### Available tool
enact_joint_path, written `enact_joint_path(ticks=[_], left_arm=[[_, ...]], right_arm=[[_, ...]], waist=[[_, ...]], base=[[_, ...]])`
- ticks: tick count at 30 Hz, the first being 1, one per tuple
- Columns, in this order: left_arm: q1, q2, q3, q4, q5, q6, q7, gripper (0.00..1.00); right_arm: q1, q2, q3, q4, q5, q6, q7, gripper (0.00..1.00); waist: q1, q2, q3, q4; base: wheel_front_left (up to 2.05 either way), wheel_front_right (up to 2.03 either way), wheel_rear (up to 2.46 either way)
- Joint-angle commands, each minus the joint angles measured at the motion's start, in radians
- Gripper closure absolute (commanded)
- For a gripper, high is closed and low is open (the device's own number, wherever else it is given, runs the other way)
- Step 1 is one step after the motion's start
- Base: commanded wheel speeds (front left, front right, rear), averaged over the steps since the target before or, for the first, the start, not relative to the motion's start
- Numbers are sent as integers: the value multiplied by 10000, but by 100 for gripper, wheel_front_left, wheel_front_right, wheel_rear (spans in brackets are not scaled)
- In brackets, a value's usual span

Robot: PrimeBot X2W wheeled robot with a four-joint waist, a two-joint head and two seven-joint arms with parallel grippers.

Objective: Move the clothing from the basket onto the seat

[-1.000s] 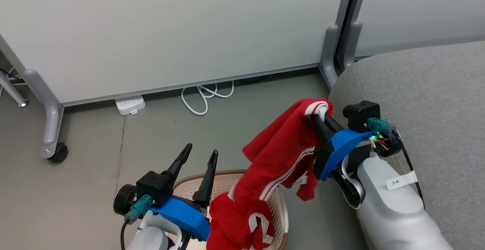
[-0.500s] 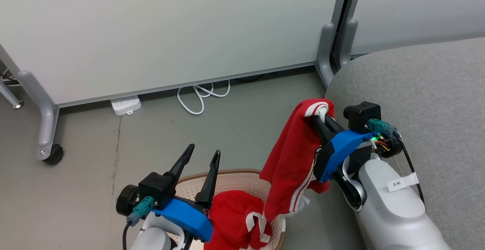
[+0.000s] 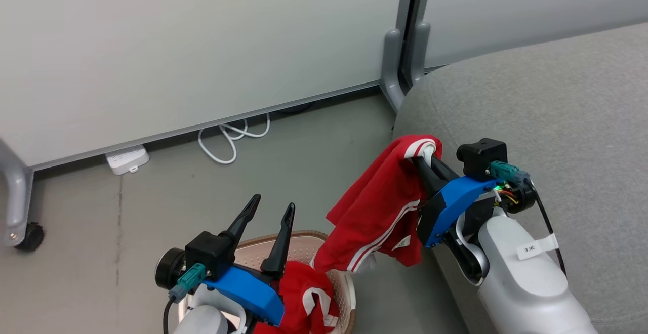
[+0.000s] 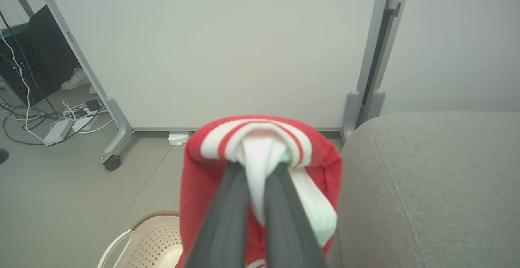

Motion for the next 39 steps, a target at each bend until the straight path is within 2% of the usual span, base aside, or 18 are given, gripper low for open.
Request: enact_joint_path(ticks=[1,15,21,29,39], left_arm=[[-16,40,17,-8,-2,-20,-49,0],[-3,104,-62,-69,18,-21,-48,0],[-40,138,-38,-114,98,-21,-49,0],[-123,243,-140,-47,113,-21,-48,0],[-172,233,-230,-30,135,-22,-48,0]], right_arm=[[171,-31,-14,-62,12,5,9,100],[419,-27,-241,-341,-147,5,162,100],[499,-28,-352,-466,-202,5,217,100],[700,-27,-439,-539,-154,5,220,100],[772,-28,-683,-641,-221,5,241,100]], waist=[[0,-1,-43,-350],[0,-1,20,-2247],[0,-1,144,-2772],[0,-1,173,-3073],[0,-1,234,-2969]], base=[[0,0,0],[0,0,0],[0,0,0],[0,0,0],[0,0,0]])
